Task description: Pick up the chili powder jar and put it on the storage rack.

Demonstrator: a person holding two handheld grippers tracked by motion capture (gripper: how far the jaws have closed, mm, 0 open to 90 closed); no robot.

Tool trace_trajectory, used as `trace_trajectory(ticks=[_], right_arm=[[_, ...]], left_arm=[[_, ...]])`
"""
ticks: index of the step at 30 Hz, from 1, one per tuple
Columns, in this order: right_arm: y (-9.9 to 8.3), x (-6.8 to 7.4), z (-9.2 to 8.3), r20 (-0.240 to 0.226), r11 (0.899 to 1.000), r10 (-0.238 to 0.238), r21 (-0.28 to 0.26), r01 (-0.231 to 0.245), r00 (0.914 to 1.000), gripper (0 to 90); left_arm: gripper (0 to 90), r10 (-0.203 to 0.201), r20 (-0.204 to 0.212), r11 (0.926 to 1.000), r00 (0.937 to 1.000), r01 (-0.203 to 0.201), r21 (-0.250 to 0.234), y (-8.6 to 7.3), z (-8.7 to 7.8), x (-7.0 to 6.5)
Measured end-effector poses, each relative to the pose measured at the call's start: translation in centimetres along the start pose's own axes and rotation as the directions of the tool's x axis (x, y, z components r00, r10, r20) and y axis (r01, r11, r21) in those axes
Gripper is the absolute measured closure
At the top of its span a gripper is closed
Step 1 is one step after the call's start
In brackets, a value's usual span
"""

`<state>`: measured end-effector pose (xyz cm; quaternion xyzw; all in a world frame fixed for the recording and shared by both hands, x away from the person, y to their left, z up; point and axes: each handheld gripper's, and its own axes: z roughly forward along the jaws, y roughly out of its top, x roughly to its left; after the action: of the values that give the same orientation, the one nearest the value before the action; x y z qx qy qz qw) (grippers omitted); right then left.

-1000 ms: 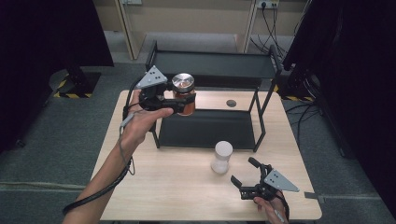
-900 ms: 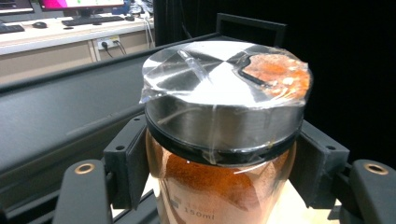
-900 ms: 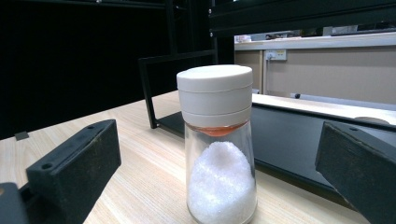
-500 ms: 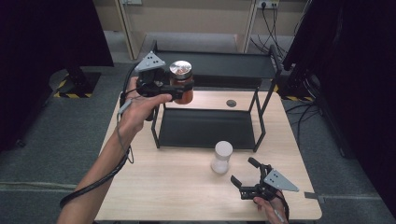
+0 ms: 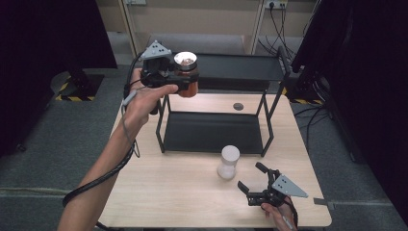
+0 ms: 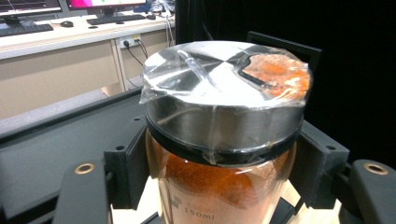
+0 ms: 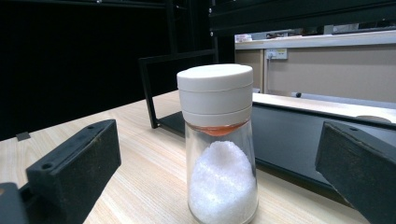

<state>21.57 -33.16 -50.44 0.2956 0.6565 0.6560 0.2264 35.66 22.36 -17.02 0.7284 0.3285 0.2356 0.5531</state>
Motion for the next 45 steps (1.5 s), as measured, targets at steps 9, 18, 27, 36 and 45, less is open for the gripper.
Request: trace_trajectory(ticks=[9,18,27,36,45], right_arm=[[0.0,0.0,0.0,-0.002,1.000,0.001,0.002,-0.001,1.0000,0.3],[0.0,0.0,0.1,-0.006,1.000,-0.001,0.006,0.001,1.0000,0.3],[0.0,0.0,0.1,-0.007,1.000,0.000,0.005,0.000,1.0000,0.3],[0.0,0.0,0.1,-0.010,1.000,0.000,0.005,0.001,1.0000,0.3],[0.0,-0.1,0.0,-0.010,1.000,0.000,0.004,0.000,1.0000,0.3]], left_arm=[[30.5,-0.015,-0.025,0.9999,0.9996,0.015,-0.006,1.0,0.3,0.3],[30.5,-0.032,-0.073,0.9995,0.9968,0.031,-0.010,2.1,1.1,0.8],[30.5,-0.039,-0.107,0.9992,0.9934,0.037,-0.017,2.6,1.9,1.0],[30.5,-0.041,-0.124,0.9992,0.9915,0.040,-0.010,3.2,3.1,1.1],[30.6,-0.062,-0.159,0.9980,0.9853,0.061,-0.016,3.2,4.4,1.6]])
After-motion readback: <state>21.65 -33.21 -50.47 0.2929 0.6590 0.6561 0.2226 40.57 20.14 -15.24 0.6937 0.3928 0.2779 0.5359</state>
